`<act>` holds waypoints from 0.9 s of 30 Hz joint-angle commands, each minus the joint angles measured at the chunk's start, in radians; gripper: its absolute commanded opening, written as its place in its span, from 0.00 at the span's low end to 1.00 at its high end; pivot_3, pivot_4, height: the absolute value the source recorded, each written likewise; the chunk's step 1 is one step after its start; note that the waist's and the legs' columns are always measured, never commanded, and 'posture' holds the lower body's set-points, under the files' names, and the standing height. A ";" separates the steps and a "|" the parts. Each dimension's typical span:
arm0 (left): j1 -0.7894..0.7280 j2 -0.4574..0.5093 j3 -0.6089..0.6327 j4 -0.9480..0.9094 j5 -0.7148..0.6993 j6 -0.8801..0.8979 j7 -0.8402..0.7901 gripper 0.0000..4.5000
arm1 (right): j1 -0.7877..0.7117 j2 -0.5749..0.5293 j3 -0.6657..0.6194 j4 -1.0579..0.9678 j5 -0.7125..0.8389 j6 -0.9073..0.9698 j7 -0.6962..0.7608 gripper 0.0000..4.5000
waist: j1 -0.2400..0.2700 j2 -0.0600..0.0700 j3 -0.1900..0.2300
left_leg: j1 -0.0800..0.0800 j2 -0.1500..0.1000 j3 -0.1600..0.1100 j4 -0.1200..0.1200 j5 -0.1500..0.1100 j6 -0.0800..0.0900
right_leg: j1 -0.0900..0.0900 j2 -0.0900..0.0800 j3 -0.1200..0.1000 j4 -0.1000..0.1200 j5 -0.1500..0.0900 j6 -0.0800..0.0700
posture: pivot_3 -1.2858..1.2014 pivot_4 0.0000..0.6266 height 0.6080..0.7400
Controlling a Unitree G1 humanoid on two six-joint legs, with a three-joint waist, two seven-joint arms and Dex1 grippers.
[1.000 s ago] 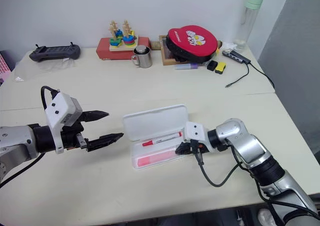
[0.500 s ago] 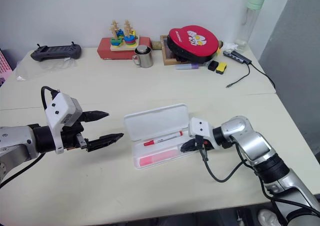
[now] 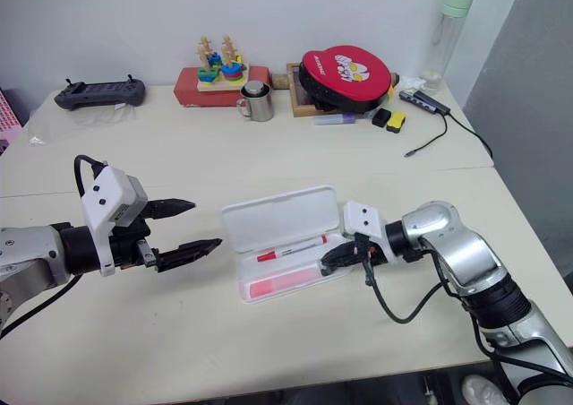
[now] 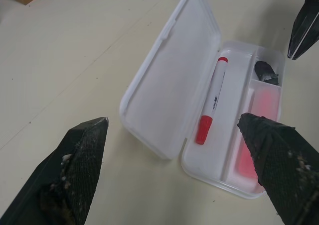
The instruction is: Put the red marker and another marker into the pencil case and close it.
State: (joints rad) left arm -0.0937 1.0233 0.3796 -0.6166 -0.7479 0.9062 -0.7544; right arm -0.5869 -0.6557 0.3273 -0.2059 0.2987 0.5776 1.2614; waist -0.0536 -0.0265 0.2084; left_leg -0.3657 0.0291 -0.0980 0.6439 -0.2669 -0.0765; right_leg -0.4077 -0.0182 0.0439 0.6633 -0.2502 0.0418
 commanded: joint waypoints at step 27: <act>-0.500 -0.171 -0.374 0.781 0.412 -0.417 -0.137 0.85 | -0.075 -0.015 -0.121 -0.014 0.047 0.007 -0.116 0.00 | 0.004 0.000 0.000 | -0.006 0.000 -0.002 0.000 0.000 0.000 | -0.005 0.000 -0.002 0.000 0.003 -0.004 | 0.52 0.24 1.00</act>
State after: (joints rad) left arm -0.5765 0.8473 0.0032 0.1565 -0.3535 0.5198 -0.8678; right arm -0.6602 -0.6562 0.2363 -0.1828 0.3340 0.5937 1.1492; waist -0.0498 -0.0266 0.2083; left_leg -0.3725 0.0289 -0.0995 0.6443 -0.2669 -0.0764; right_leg -0.4129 -0.0181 0.0421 0.6634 -0.2475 0.0378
